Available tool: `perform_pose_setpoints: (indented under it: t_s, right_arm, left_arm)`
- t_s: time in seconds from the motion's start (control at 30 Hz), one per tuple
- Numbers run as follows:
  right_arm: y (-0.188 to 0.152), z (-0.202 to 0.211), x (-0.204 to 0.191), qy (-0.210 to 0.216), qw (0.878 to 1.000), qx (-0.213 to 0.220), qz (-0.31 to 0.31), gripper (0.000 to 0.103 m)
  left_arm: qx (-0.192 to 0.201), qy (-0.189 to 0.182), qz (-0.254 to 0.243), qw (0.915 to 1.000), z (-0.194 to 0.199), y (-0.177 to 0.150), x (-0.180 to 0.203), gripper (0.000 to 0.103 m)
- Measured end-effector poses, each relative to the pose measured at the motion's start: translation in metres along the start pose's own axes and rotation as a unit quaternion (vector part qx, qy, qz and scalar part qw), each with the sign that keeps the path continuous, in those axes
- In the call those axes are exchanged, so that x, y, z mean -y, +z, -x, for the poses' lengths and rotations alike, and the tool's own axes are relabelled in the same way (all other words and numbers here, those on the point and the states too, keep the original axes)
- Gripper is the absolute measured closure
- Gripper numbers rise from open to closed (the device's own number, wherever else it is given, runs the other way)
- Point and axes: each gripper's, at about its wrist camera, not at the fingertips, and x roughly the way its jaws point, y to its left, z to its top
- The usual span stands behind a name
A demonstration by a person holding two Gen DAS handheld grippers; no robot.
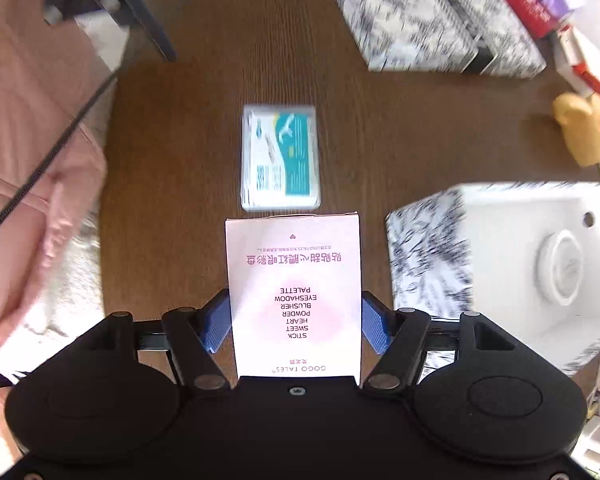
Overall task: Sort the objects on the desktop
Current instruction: 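Carry the pink palette box with the right tool into the storage box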
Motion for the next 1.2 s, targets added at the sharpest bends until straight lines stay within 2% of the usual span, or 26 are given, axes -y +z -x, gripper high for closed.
perform_pose_setpoints:
  t_s: [0.17, 0.33, 0.43, 0.63, 0.8, 0.97, 1.2]
  right_arm:
    - [0.023, 0.019, 0.048, -0.043, 0.999, 0.005, -0.006, 0.034]
    - [0.018, 0.001, 0.12, -0.086, 0.996, -0.018, -0.019, 0.034]
    - [0.022, -0.027, 0.154, -0.077, 0.996, -0.04, -0.019, 0.034]
    - [0.032, -0.102, 0.195, -0.04, 0.995, -0.093, 0.014, 0.034]
    - [0.035, -0.146, 0.221, -0.009, 0.994, -0.104, 0.014, 0.034]
    - [0.031, -0.176, 0.234, 0.019, 0.994, -0.11, 0.016, 0.034]
    - [0.028, -0.183, 0.238, 0.033, 0.994, -0.104, 0.027, 0.034]
  left_arm:
    - [0.018, -0.001, 0.017, 0.9997, 0.008, 0.015, -0.009, 0.0]
    - [0.032, 0.025, 0.051, 0.9979, 0.015, 0.027, -0.016, 0.0]
    - [0.036, 0.036, 0.08, 0.9955, 0.018, 0.028, -0.021, 0.0]
    - [0.032, 0.057, 0.142, 0.9877, 0.022, 0.024, -0.028, 0.0]
    - [0.012, 0.073, 0.186, 0.9798, 0.014, 0.026, -0.035, 0.0]
    - [0.004, 0.084, 0.204, 0.9755, 0.006, 0.035, -0.036, 0.0]
    - [-0.01, 0.08, 0.221, 0.972, -0.005, 0.038, -0.037, 0.0]
